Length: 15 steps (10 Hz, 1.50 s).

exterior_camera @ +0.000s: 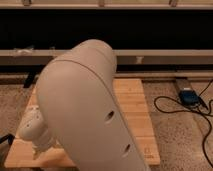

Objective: Drag the pepper across the table

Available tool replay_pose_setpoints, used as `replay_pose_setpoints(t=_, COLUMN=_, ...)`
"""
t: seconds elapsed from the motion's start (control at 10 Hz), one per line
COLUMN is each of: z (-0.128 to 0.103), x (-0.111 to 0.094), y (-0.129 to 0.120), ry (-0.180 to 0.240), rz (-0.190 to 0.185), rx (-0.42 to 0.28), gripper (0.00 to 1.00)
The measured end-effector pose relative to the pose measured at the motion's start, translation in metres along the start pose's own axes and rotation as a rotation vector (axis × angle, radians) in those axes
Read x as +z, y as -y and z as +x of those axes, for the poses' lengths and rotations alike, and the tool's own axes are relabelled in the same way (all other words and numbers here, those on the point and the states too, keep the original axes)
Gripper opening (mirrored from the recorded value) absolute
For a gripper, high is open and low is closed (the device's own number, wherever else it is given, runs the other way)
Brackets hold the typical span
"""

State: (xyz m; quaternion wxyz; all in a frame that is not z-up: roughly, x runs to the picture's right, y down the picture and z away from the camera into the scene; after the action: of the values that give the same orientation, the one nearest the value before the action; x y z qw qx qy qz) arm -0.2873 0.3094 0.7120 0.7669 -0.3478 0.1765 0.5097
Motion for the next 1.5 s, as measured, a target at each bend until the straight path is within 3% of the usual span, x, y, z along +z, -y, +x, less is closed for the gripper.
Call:
replay_pose_setpoints(t=0.5, z=-0.028, x=0.018, y=-0.028, ry=0.004, rz=0.024, rx=-0.065, gripper=0.78)
replay_pose_setpoints(t=0.9, z=-0.018, x=0.018, y=-0.032, ry=-0.007, rz=0.067, rx=-0.071, gripper=0.41)
replay_pose_setpoints(t=1.3, z=-0.006, x=0.016, y=-0.025, ry=-0.023, rz=0.076, rx=-0.036, gripper=0.02)
replay_pose_setpoints(t=1.5, z=-0.004, x=0.015, y=-0.024, ry=-0.027, rz=0.075, rx=-0.036, gripper=0.00)
